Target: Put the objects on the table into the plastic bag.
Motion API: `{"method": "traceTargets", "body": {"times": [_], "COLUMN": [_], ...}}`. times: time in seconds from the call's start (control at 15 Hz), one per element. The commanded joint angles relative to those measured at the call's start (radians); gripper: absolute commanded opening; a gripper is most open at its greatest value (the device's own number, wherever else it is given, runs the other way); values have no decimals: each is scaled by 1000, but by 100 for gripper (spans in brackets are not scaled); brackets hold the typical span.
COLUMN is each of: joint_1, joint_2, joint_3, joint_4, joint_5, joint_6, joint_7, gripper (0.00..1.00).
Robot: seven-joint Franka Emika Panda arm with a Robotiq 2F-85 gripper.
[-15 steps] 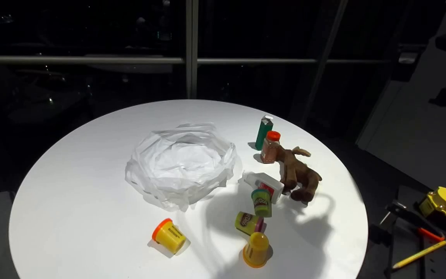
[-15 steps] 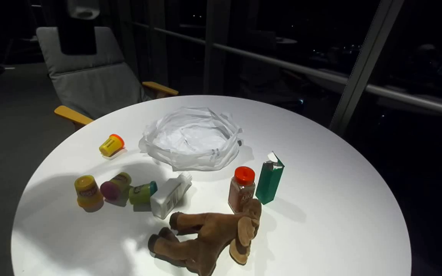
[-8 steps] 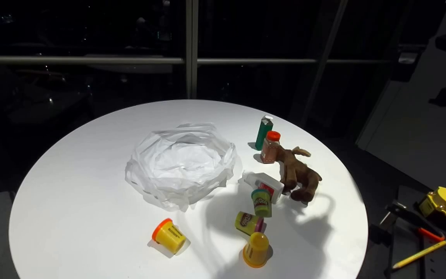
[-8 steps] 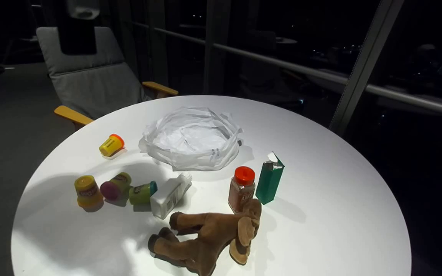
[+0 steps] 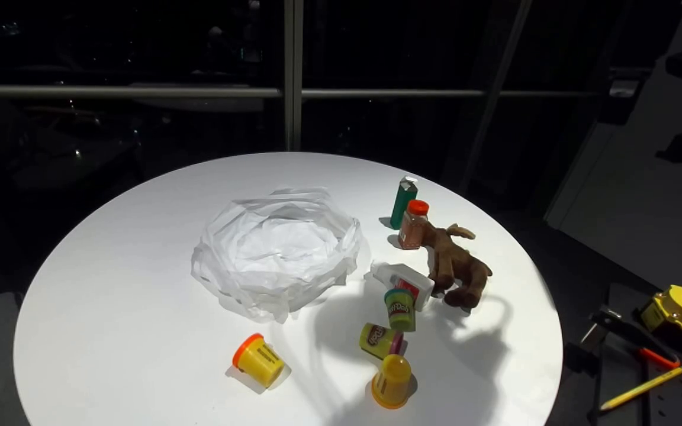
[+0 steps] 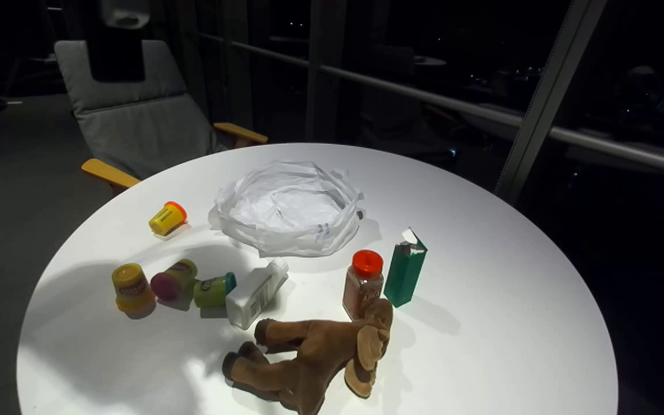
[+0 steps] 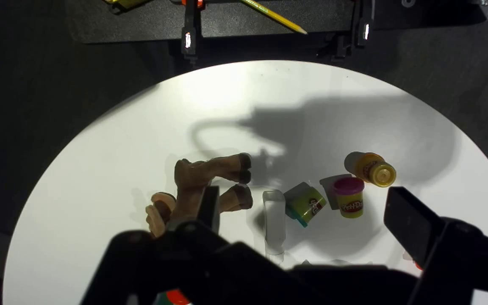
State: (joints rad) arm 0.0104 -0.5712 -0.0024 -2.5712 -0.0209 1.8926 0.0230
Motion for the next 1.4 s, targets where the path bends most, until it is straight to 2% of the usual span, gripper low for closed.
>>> {"method": "traceTargets", "body": {"times": [0.0, 0.8, 1.13, 1.33], "joint_1": [-4, -4, -52, -96], "joint_2": [0, 0, 103, 209], "joint_3": [4, 4, -61, -103], "joint_4": [1, 1, 65, 120], "joint_5": [2, 2, 9, 7], "joint_6": [-2, -2, 121, 280], "joint_7": [-2, -2, -11, -4], "gripper": [100, 100, 100, 100]}}
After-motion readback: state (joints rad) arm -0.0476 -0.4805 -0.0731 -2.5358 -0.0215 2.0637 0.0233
